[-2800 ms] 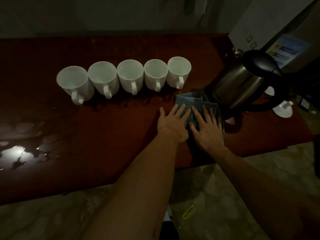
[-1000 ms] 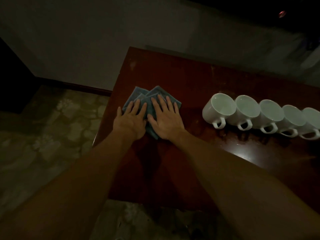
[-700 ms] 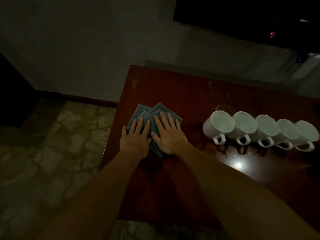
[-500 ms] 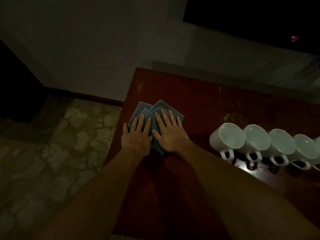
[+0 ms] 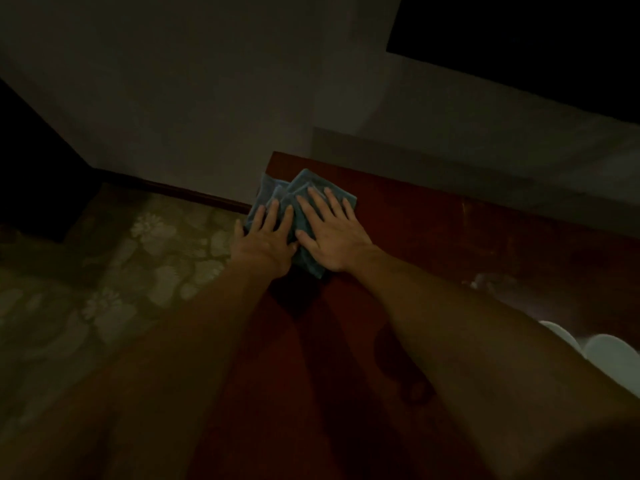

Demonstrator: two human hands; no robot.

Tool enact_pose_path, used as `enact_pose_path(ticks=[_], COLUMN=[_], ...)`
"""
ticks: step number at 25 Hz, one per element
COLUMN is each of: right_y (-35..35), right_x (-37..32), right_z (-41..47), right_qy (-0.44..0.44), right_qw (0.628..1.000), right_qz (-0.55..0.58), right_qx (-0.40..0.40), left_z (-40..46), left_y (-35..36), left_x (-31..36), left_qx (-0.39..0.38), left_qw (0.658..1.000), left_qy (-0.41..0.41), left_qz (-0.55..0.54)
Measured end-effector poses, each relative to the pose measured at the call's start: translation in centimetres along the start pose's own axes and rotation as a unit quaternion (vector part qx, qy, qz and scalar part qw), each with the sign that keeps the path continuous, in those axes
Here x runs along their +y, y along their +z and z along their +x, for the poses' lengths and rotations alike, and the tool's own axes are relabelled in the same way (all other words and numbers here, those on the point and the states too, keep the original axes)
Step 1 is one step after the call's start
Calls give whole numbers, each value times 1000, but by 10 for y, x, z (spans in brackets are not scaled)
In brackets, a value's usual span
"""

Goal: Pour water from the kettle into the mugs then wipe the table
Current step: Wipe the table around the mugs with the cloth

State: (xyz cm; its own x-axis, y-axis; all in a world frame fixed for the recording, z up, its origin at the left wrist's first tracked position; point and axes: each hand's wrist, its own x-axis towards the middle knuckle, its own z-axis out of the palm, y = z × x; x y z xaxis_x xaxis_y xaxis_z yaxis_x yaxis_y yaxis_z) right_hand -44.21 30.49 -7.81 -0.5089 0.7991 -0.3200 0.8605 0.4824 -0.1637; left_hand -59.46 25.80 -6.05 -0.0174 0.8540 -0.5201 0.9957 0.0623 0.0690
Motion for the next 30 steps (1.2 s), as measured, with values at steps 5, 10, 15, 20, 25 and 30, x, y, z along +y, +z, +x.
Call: enact_pose_path(ticks=[5,10,15,20,25,30], right_y=[-10,-13,-18,-15,-14,-9], right_x=[7,48,117,190,272,338], right_z=[8,-11,-46,-100,-163,-230], right_qy=[-7,9,30,61,118,202], right_qw=[1000,999,997,996,990,973], right_qz=[-4,-4,-14,1,43,102], right_qx=[-16,-34,-63,-69,-67,-55], left_z=[10,14,24,25,34,33], left_y=[-15,-19,-23,-21,-8,3], left_x=[6,48,126,213,316,414], left_qx=[-6,-11,-2,3,12,-10], left_qw=[999,999,998,996,990,982], left_qy=[-7,15,28,67,136,188], left_qz=[33,40,54,54,26,35])
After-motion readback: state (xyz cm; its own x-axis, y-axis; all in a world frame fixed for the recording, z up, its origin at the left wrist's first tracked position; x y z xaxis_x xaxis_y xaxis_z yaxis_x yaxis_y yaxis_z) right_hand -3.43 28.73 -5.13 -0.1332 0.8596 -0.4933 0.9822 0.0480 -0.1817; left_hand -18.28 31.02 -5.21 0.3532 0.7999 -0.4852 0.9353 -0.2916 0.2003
